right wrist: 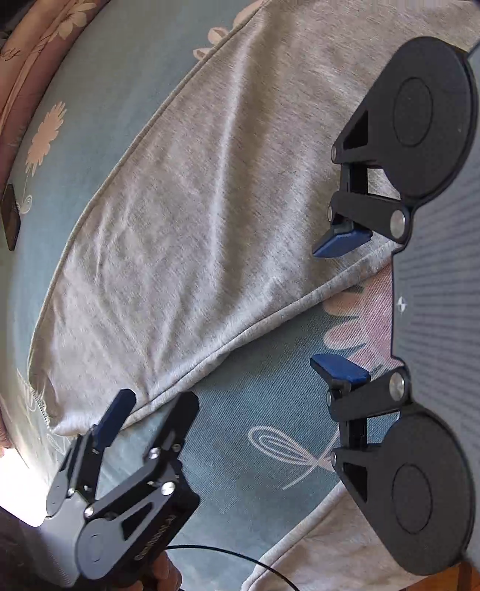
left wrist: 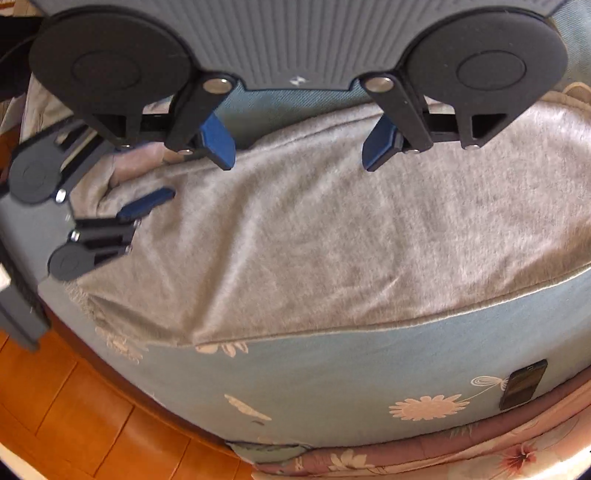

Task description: Fold clothes

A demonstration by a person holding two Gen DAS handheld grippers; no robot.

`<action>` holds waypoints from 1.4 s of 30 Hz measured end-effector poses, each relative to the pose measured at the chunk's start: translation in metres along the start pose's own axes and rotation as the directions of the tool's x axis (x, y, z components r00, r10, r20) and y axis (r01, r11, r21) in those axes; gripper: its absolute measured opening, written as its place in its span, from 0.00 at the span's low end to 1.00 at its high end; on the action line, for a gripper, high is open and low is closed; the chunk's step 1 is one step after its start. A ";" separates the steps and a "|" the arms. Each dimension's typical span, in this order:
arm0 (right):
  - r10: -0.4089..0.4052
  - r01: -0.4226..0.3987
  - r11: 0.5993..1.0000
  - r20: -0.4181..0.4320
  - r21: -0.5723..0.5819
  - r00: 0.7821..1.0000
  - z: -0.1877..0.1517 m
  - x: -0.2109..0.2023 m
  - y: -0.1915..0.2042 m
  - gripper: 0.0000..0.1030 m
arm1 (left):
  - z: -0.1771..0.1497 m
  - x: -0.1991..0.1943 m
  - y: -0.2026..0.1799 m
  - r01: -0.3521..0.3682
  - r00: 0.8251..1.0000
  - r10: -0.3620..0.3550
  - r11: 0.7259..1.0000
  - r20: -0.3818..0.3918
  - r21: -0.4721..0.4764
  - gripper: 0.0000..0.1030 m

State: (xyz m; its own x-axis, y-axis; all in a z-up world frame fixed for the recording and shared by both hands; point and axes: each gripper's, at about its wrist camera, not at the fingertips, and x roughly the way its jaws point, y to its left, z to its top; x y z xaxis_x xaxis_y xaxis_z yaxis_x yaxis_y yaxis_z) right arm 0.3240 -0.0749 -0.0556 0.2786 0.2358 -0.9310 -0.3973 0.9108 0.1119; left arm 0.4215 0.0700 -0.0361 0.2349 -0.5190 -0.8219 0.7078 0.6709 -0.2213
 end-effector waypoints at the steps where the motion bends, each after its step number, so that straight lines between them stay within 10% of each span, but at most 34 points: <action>1: 0.005 -0.005 1.000 -0.022 0.008 1.000 -0.003 0.008 0.001 0.61 | 0.004 0.007 -0.002 -0.012 1.000 0.013 1.000 0.007 -0.021 0.74; 4: 0.021 -0.020 1.000 -0.037 0.003 0.999 -0.015 0.012 0.005 0.70 | 0.005 0.040 0.001 -0.088 0.995 0.081 0.989 -0.064 -0.115 0.73; 9: 0.053 -0.053 0.999 -0.041 -0.002 0.998 -0.025 0.006 -0.001 0.69 | -0.012 0.034 -0.014 -0.236 0.964 0.237 0.971 -0.120 0.021 0.73; 19: 0.116 -0.116 0.993 0.011 0.029 0.993 -0.038 -0.002 -0.018 0.76 | 0.020 0.067 -0.051 -0.096 0.993 0.089 0.991 -0.084 -0.093 0.76; 24: 0.176 -0.177 0.984 0.064 0.025 0.982 -0.050 -0.026 -0.027 0.77 | 0.004 0.076 -0.085 -0.263 0.952 0.276 0.959 -0.133 0.107 0.76; 29: 0.087 -0.105 0.988 0.146 0.115 0.985 -0.062 -0.054 -0.078 0.78 | 0.013 0.055 -0.102 -0.250 0.960 0.255 0.967 -0.120 0.056 0.76; 34: 0.058 -0.064 0.964 0.031 0.257 0.998 -0.083 -0.034 -0.124 0.78 | 0.038 0.081 -0.133 -0.169 0.984 0.170 0.985 -0.062 0.026 0.76; 42: 0.102 -0.103 0.971 0.016 0.214 0.995 -0.116 -0.058 -0.123 0.86 | 0.041 0.120 -0.143 -0.290 0.950 0.284 0.957 -0.128 -0.028 0.87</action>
State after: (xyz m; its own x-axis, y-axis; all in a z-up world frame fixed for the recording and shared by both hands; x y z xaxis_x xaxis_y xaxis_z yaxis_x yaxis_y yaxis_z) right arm 0.2557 -0.2400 -0.0557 0.2503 0.3332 -0.9090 -0.2276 0.9328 0.2793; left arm 0.3760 -0.1098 -0.0817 0.3388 -0.2347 -0.9111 0.5903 0.8071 0.0116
